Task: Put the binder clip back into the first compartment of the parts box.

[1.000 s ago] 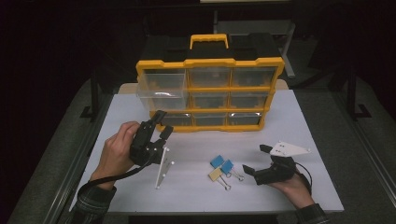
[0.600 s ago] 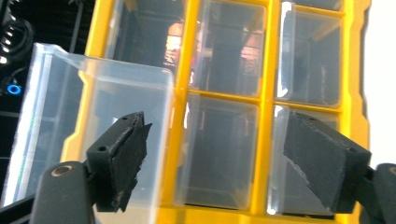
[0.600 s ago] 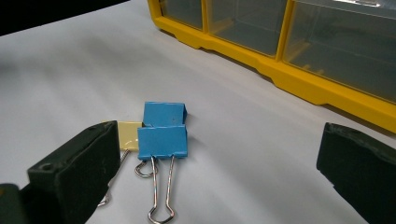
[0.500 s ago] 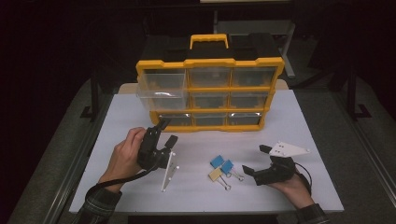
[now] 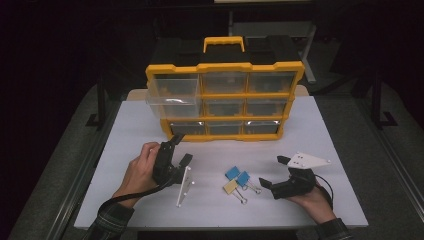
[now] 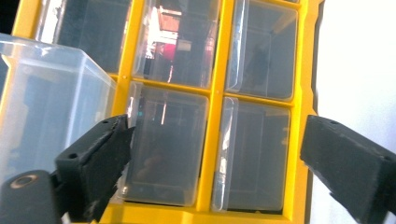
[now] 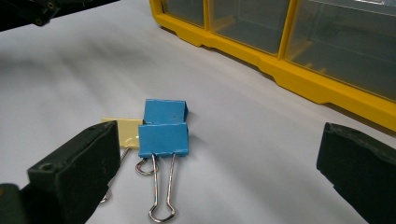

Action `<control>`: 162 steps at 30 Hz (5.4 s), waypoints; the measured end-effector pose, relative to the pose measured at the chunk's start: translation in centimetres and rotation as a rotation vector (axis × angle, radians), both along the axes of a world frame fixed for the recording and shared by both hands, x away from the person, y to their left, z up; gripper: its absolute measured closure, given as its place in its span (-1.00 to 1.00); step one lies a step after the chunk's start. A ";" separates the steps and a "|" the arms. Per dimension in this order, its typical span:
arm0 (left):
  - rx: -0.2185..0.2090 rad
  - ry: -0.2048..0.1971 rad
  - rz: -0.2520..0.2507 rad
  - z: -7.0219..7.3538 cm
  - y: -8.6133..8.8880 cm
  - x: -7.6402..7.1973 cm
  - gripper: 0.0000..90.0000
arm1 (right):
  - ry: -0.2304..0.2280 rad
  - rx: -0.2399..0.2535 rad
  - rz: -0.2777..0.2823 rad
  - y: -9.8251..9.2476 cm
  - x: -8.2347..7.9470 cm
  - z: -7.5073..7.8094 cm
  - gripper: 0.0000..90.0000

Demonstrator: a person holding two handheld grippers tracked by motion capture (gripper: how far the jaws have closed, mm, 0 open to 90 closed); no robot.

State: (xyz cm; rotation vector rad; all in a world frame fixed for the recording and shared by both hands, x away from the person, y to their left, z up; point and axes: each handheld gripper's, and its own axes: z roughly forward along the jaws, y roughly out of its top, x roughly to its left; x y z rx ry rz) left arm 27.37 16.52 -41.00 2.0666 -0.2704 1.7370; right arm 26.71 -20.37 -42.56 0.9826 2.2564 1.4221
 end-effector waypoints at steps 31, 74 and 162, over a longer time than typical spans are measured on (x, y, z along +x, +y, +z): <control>0.011 0.112 0.034 -3.9 -0.2 0.6 -1.00 | 0.012 -0.008 0.004 0.2 -0.2 -0.2 -1.00; -0.316 0.388 0.073 -3.2 0.9 1.9 -1.00 | 0.009 -0.014 0.008 0.3 -0.1 -0.3 -1.00; -0.979 0.863 0.007 -1.6 6.3 2.8 -1.00 | 0.007 -0.015 0.013 0.4 -0.2 -0.3 -1.00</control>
